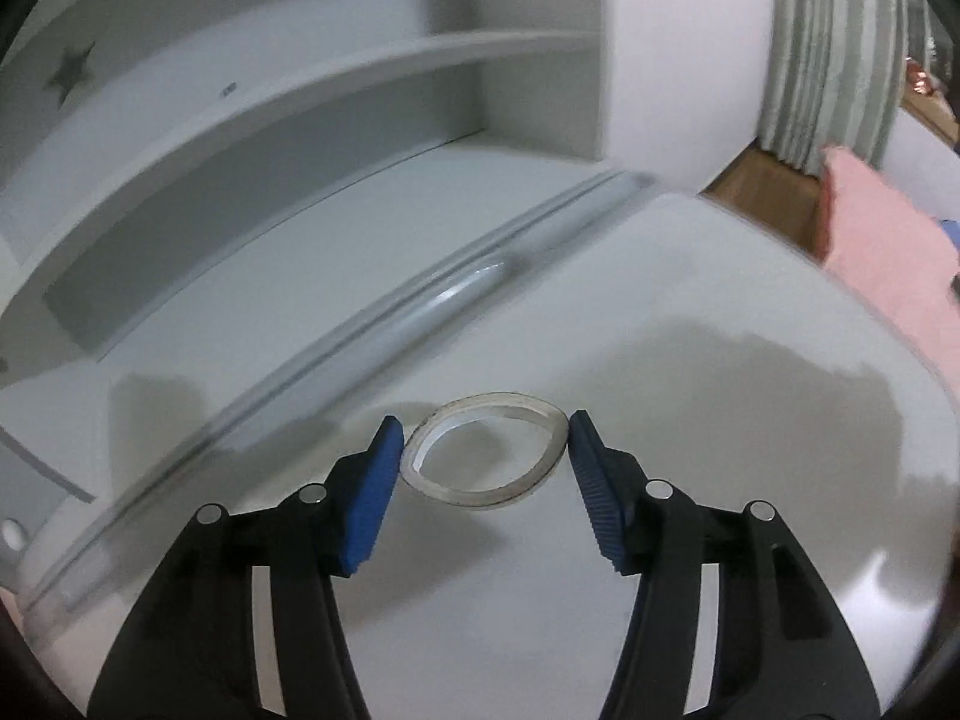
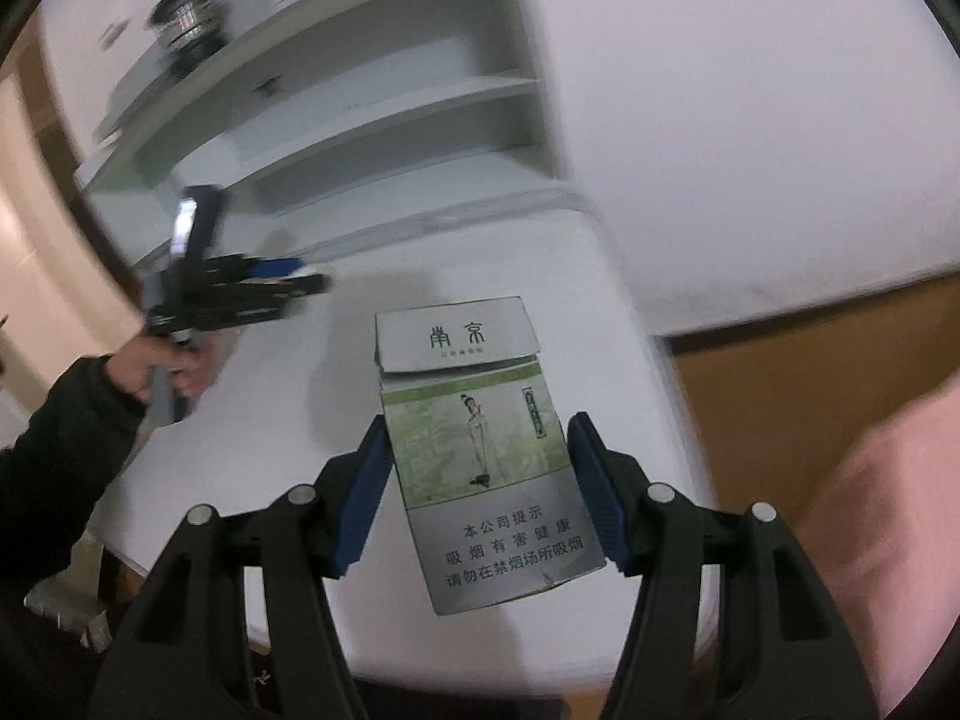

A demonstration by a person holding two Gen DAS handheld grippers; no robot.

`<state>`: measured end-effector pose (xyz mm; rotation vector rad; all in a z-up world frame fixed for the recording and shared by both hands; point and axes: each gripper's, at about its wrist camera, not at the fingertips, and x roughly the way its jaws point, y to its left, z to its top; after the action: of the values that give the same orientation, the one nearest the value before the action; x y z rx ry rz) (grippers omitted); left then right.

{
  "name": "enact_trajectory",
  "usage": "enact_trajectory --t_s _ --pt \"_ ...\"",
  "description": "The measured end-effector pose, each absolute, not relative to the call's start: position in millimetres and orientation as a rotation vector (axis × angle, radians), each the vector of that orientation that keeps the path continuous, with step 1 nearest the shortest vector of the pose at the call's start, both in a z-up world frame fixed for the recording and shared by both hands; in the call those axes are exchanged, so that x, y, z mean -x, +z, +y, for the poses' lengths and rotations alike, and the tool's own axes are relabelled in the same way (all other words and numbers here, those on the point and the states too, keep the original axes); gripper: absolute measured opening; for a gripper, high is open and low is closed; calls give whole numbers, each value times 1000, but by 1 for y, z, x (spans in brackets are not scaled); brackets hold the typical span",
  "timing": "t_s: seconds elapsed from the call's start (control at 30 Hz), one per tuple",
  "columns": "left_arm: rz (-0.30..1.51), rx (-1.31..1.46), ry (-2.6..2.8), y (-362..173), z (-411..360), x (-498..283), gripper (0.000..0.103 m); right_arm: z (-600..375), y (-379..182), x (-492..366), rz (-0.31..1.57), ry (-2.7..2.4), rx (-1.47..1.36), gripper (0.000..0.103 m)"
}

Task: Collect trash
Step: 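Grasp the clear ring with the left tool while the right tool grasps the green cigarette box, then carry the ring and cigarette box to the bin and open both tools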

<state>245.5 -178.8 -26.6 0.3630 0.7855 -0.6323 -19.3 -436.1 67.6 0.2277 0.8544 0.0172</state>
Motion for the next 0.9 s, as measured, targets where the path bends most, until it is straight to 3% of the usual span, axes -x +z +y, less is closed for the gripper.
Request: enact_trajectory --t_s 0.33,0.5,0.7,0.9 --pt "593 -503 -1150 10 -402 -44 55 -564 27 224 815 -486 -423 59" --pt "562 -572 -1386 4 -490 74 55 -603 -9 328 795 -712 -554 59" --pt "637 -659 -1549 -75 -550 186 55 -630 -79 416 783 -891 -715 59" --pt "820 -696 -1536 -196 -582 220 55 -647 -154 459 834 -942 -821 59"
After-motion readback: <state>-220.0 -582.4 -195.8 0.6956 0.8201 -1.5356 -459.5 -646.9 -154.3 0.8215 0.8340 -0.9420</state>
